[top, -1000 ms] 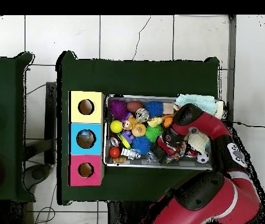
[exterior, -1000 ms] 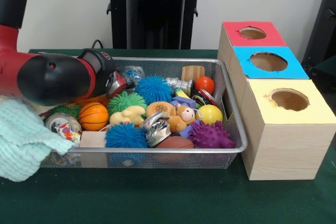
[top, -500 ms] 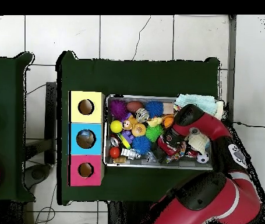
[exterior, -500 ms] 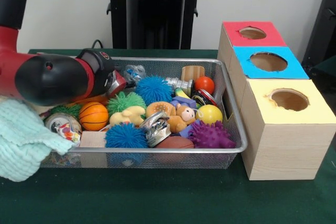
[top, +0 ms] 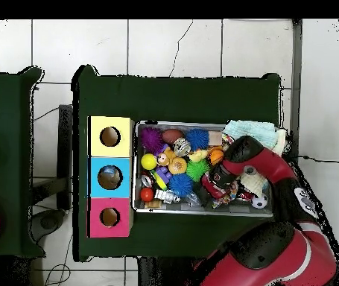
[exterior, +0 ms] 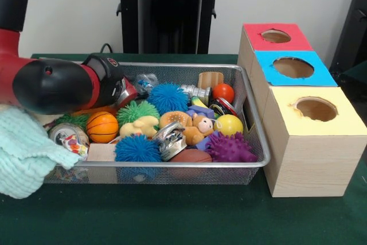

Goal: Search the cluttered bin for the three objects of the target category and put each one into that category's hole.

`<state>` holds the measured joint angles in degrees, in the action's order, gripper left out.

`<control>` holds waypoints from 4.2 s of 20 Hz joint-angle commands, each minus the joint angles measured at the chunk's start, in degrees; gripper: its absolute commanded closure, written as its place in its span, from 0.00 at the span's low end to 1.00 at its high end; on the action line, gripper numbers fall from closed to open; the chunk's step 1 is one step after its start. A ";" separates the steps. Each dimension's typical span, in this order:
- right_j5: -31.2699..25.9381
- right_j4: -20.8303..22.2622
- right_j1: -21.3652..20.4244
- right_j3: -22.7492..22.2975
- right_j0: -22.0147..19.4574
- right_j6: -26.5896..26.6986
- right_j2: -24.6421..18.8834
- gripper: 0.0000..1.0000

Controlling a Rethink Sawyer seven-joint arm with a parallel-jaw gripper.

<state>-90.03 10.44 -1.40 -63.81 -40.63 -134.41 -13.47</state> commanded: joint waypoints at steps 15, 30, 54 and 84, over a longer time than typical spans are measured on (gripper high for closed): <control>29.67 -10.20 4.07 -16.21 0.82 -4.00 -1.69 0.00; 3.60 -14.69 -2.92 -15.40 4.06 -6.13 1.15 0.00; -10.28 -13.44 8.40 -3.44 0.22 3.50 -0.05 0.00; 1.21 -13.94 4.51 -12.23 -3.34 9.31 -6.75 0.00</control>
<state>-94.68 -1.77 0.77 -69.90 -43.11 -134.41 -14.02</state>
